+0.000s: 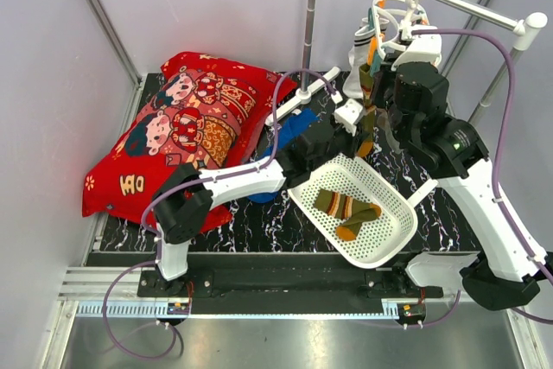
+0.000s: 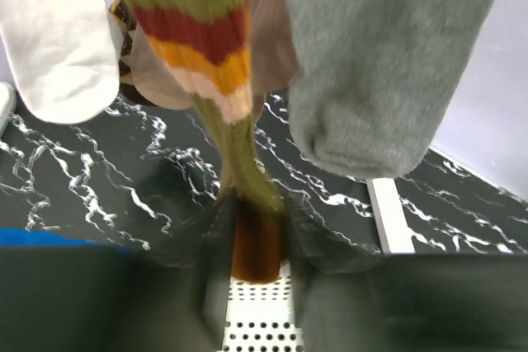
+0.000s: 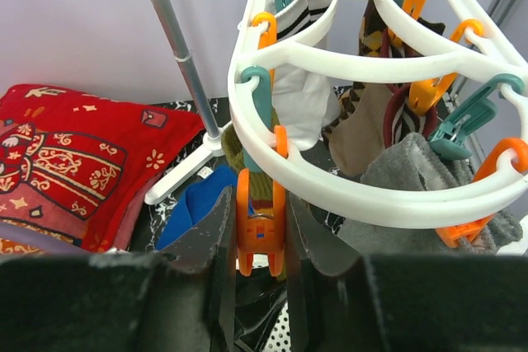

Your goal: Remove the socks clipped to the hanger

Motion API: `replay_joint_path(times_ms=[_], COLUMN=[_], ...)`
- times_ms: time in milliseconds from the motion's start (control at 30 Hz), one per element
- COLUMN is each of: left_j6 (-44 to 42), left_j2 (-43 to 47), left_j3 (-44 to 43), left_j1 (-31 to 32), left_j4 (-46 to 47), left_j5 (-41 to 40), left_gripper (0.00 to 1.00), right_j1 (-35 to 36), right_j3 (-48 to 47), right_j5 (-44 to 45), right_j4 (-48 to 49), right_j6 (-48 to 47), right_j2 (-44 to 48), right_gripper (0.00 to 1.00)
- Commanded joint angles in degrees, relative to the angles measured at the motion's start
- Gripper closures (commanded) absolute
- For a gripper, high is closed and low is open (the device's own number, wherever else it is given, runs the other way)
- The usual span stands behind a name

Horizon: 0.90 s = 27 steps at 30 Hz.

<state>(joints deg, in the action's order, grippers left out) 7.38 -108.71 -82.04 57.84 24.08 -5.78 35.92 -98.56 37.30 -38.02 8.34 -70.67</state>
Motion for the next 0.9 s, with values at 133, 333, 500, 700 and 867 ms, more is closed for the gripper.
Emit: replay_joint_path(times_ms=[133,333,500,700,867], left_j6=[1.0,2.0,2.3,1.3,3.6], left_j2=[4.2,8.4,11.1,14.3,16.8], left_j3=[-1.6,1.9,3.2,5.0,5.9], left_j1=[0.0,0.3,0.7,2.0,2.3], left_j4=[3.4,2.0,0.6,0.0,-0.9], left_j5=[1.9,2.7,3.3,2.4,5.6], left_gripper=[1.0,1.0,1.0,1.0,1.0], right_j1=[0.0,0.0,0.0,0.0,0.0], right_j3=[2.1,1.2,-0.4,-0.9,5.3], right_j5=[-2.8,-4.3,-6.4,-5.6,-8.8], right_j4=[-0.2,-4.2,-5.7,-5.7,-3.5], right_j6=[4.1,6.6,7.7,10.5,12.0], right_j2=[5.8,8.9,10.1,10.2,13.1], right_gripper=[0.63,0.46,0.33,0.31,0.31])
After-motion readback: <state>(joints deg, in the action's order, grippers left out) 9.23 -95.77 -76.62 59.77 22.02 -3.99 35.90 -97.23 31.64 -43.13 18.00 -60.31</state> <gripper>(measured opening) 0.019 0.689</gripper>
